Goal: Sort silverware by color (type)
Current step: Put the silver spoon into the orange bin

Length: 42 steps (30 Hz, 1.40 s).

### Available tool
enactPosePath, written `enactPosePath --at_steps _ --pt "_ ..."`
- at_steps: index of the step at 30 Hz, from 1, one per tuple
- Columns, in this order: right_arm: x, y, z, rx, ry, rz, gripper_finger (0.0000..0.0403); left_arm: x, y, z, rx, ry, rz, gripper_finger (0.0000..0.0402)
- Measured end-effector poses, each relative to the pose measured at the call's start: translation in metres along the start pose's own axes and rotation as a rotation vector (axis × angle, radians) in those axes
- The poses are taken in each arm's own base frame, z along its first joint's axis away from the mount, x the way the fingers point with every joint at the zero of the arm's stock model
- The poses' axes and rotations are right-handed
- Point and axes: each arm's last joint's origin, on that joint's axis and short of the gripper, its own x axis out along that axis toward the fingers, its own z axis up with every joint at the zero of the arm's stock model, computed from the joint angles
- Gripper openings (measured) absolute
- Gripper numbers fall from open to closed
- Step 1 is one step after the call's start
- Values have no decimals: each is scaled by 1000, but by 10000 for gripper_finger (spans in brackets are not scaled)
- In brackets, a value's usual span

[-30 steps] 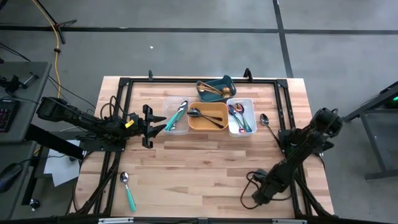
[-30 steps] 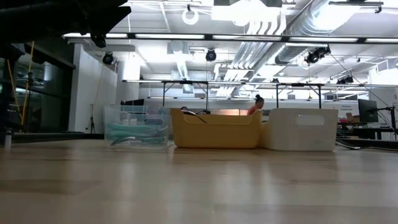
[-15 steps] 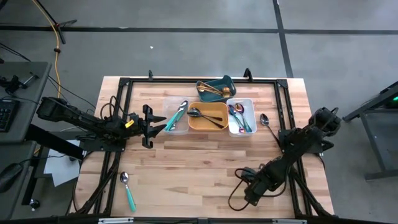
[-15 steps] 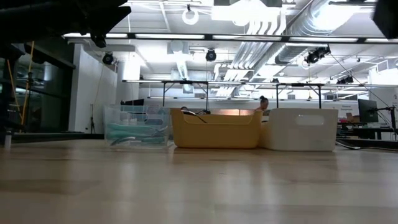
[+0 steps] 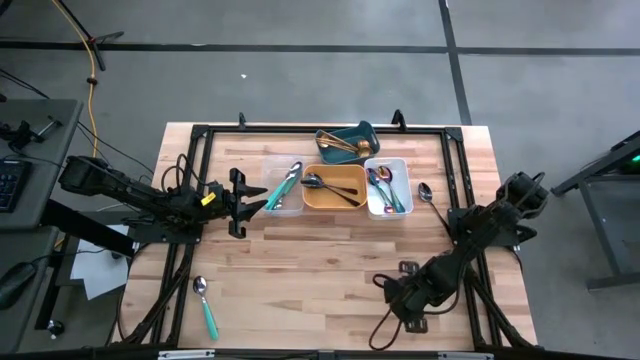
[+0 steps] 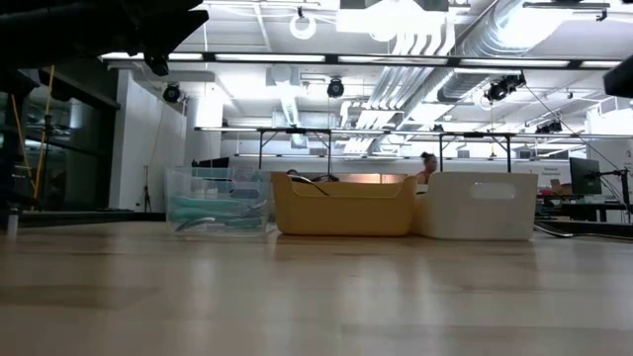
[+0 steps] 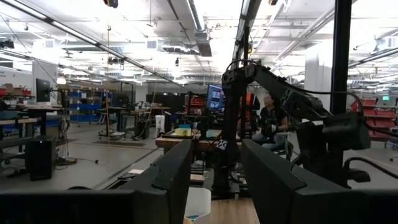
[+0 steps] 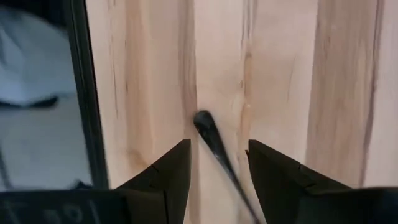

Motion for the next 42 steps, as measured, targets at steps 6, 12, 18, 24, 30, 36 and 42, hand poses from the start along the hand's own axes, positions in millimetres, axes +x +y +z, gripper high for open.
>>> enactPosePath --at_steps 6,12,18,24,30,36,42 --pt "0 -2 -3 -238 41 -16 154 0 0 0 0 0 0 134" --pt "-1 -7 -9 -294 108 -61 154 0 0 0 0 0 0 133" --pt "-2 -11 -14 -437 165 -86 154 0 0 0 1 3 0 133" --pt "-2 -12 -18 -478 196 -98 154 0 0 -2 7 22 -1 133" --pt "14 -15 -36 -491 248 -63 154 0 0 -3 8 27 -1 134" --pt "25 -16 -49 -477 256 -64 154 0 0 -3 8 26 -1 134" --pt "34 -20 -54 -464 241 -56 154 0 0 -3 8 26 -1 134"
